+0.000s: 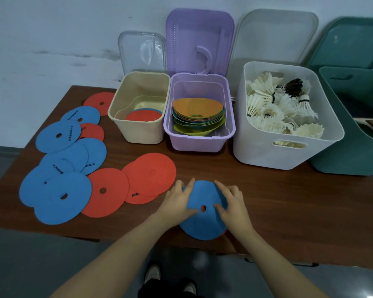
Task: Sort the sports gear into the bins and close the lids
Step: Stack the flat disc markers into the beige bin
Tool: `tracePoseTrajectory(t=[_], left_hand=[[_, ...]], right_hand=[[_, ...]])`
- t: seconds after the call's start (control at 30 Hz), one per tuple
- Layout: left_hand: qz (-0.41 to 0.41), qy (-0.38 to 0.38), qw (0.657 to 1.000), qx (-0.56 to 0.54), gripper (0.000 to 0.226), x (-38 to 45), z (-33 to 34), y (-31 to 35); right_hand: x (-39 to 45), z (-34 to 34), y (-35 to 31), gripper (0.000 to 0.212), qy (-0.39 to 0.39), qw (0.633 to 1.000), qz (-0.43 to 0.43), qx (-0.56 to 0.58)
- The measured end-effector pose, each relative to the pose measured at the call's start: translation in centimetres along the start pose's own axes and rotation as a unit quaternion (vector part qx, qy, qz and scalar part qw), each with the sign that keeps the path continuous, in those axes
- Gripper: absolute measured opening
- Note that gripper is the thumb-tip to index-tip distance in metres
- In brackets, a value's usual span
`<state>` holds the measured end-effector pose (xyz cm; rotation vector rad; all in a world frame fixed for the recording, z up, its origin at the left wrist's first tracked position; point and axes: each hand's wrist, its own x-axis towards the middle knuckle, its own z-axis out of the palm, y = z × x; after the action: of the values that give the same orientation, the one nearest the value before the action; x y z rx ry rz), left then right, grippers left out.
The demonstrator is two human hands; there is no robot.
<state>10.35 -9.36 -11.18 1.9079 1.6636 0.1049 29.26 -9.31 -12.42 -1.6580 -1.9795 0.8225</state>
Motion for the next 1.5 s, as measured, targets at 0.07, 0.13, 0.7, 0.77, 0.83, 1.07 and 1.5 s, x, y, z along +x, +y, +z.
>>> tracePoseTrajectory(t=[0.07,0.13,0.7,0.77,0.83,1.07,1.5], left_hand=[[-0.003,0.021,1.000,-0.013,0.092,-0.6,-1.1,-0.3],[-0.001,0.045,0.999,-0.027,0.090,-1.3,-2.6,-0.9],[-0.018,0.314,0.944,0.103,0.080,2.0,-22.7,-9.4],[-0.017,0.317,0.940,0.124,0.079,4.0,-25.1,-10.4],[-0.020,0.313,0.940,0.136,0.077,6.2,-27.0,-11.4],[0.010,0.263,0.954,0.146,0.078,13.9,-30.1,-15.2],[0.049,0.169,0.952,0.250,0.057,16.6,-26.5,-18.5]], right_hand=[[0.7,0.0,-0.9,0.065,0.011,0.999,-0.034,-0.010],[1.7,0.0,-2.1,0.065,0.013,0.997,-0.074,-0.025],[18.8,0.6,-20.5,0.058,0.127,0.951,-0.280,0.032],[21.7,0.8,-21.9,0.058,0.139,0.951,-0.275,0.033],[24.3,1.0,-23.0,0.059,0.148,0.954,-0.260,0.032],[31.1,3.0,-23.9,0.055,0.146,0.974,-0.173,0.025],[30.9,6.2,-21.8,0.039,0.046,0.968,-0.070,-0.236]])
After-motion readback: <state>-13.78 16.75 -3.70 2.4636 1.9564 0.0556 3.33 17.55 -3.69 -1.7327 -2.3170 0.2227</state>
